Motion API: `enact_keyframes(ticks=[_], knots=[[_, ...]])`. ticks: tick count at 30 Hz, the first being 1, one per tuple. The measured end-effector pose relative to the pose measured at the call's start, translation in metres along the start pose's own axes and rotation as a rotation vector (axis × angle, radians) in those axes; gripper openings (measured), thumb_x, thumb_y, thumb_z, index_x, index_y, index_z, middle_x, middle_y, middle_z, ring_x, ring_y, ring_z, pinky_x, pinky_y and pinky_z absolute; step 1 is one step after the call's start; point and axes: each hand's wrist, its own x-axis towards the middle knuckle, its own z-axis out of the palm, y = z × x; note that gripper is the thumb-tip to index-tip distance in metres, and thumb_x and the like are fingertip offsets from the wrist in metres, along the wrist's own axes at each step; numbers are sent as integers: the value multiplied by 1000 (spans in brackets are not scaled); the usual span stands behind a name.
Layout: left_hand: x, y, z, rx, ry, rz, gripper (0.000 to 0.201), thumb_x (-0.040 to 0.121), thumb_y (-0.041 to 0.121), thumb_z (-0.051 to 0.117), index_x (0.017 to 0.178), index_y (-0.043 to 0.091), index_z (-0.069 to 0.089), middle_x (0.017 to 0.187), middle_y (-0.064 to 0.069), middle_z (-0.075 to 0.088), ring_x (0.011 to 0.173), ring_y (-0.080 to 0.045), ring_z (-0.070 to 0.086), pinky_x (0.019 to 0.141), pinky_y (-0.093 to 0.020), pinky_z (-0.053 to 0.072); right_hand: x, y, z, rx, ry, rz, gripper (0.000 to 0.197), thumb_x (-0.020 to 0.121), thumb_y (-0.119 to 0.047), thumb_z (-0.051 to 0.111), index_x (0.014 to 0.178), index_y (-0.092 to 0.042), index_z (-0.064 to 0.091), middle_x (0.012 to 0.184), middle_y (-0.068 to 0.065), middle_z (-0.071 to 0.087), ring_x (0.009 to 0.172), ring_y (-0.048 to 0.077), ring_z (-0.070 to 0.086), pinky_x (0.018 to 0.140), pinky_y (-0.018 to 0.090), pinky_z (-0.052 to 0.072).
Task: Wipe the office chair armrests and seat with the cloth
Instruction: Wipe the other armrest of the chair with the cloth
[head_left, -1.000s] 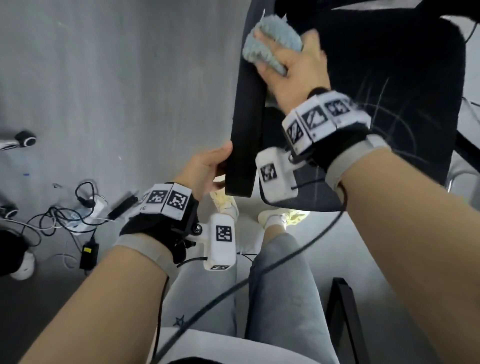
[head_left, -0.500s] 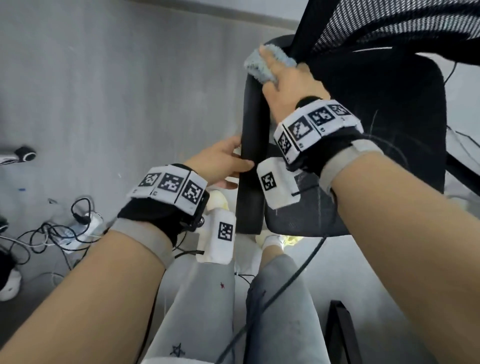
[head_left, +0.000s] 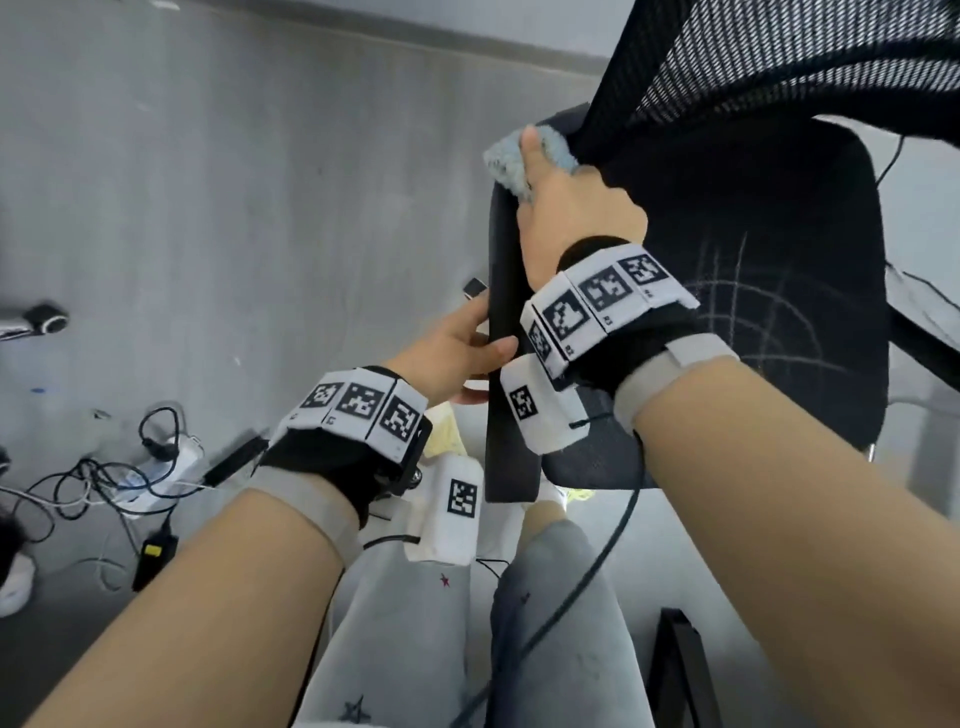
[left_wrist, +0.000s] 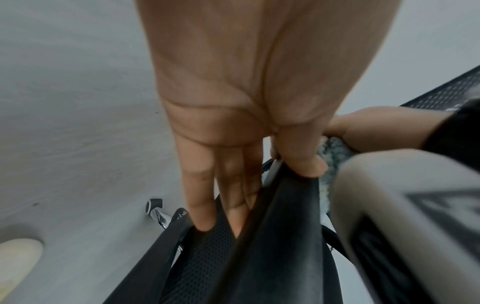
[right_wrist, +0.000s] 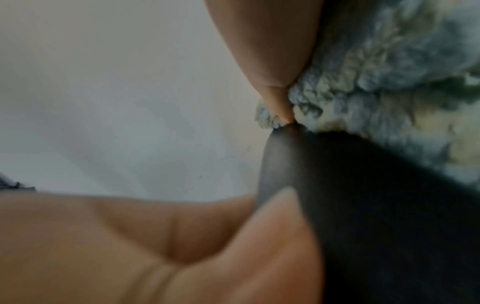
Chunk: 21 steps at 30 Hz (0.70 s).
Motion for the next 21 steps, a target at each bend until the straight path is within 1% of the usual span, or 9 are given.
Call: enact_keyframes(ticks=[3,6,8,11,14,16,17,19,21], knots=[[-2,0,0,-5,-11,-2,40,94,8,45,122,37,42,91,3,59,77,-8,58,82,-28,49,-25,7,1,-28,-45,-54,53,98,-36,33,146,-32,11,126,16,50,107,38,54,81,41,42],[-3,0,-1,-11,-12,3,37,94,12,47,119,39,43,97,0,61,83,-12,60,89,-33,48,-48,18,-7,25,-92,-115,49,94,-38,38,141,-41,23,124,10,50,102,37,54,74,37,37],[-3,3,-1,-30,-14,4,36,94,13,47,119,38,44,95,2,61,80,-9,61,84,-29,49,-54,17,-16,97,33,-202,50,92,-36,43,139,-44,27,124,8,44,100,32,51,73,35,39],[-3,6,-2,-29,-18,4,41,93,13,49,129,32,43,86,5,61,65,-1,62,76,-26,51,-52,3,-22,75,238,-355,56,90,-28,49,139,-44,27,130,8,38,108,28,42,70,33,38],[-2,6,-5,-32,-19,4,42,92,5,47,128,26,44,66,9,56,45,5,54,67,-25,49,-46,-8,-6,-134,134,-283,65,90,-22,48,145,-36,15,143,11,24,122,35,31,86,41,42],[0,5,-6,-26,-16,-4,47,91,-1,46,131,22,42,57,13,54,42,5,52,69,-28,48,-48,-12,9,-190,18,-206,65,92,-17,44,147,-26,9,150,16,10,131,44,22,99,46,37],[1,4,-6,-25,-16,-8,49,90,-3,46,133,21,41,56,13,54,43,5,52,70,-28,49,-48,-13,15,-188,-2,-193,65,93,-14,41,148,-22,7,152,18,4,133,47,17,102,47,34],[0,3,-6,-14,-17,-4,49,90,-2,44,132,23,40,62,10,53,43,5,53,59,-22,51,-41,-15,18,-193,-2,-192,66,93,-10,41,148,-19,5,153,20,-5,134,49,16,104,50,32],[-2,5,-5,-7,-24,7,46,91,-2,42,124,30,43,71,6,54,46,6,56,50,-16,50,-27,-18,14,-206,9,-170,65,94,-9,39,148,-20,5,153,22,-8,131,48,25,102,51,34]])
